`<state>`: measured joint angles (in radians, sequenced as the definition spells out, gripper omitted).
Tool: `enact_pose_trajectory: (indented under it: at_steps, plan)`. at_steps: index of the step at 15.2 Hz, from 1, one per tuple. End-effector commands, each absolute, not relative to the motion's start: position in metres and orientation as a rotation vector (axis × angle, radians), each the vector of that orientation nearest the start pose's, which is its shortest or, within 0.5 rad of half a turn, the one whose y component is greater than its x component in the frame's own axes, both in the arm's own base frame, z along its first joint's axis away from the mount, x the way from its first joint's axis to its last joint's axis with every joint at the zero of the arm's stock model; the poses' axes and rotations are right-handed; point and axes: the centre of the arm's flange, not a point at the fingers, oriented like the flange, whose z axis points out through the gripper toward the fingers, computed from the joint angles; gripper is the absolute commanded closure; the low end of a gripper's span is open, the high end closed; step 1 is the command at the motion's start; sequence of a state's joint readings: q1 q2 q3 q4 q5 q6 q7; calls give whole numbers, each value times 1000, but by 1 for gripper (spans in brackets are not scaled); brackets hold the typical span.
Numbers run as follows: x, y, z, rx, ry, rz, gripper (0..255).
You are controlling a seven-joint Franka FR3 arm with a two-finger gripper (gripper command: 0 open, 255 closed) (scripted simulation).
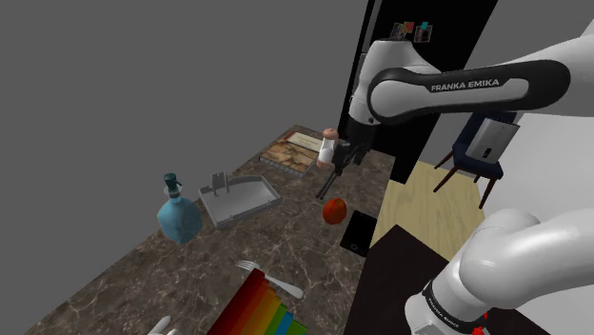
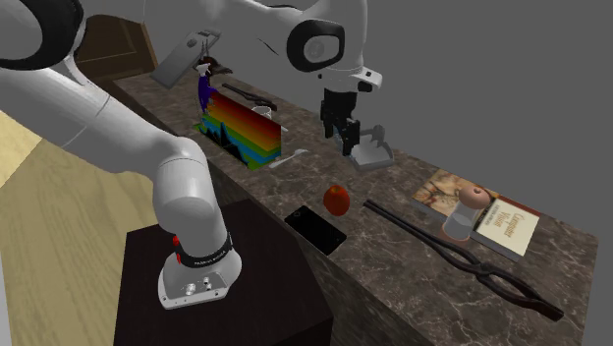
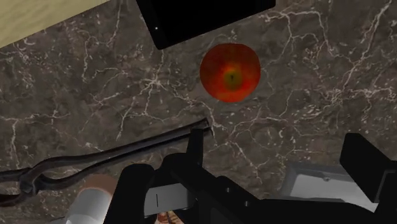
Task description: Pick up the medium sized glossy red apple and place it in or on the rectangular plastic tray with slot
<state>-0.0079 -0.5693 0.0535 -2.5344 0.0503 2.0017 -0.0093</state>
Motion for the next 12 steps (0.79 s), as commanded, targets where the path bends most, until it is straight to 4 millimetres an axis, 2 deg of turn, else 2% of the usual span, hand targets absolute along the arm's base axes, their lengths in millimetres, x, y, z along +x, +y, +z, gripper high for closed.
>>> enact_pose_trajectory:
  at_steps: [1, 8, 12]
  plan:
    - [384, 21, 443, -3129, -34, -28, 0]
    - [406, 13, 352, -3147, -8, 76, 0]
    - [406, 12, 330, -3148, -6, 82, 0]
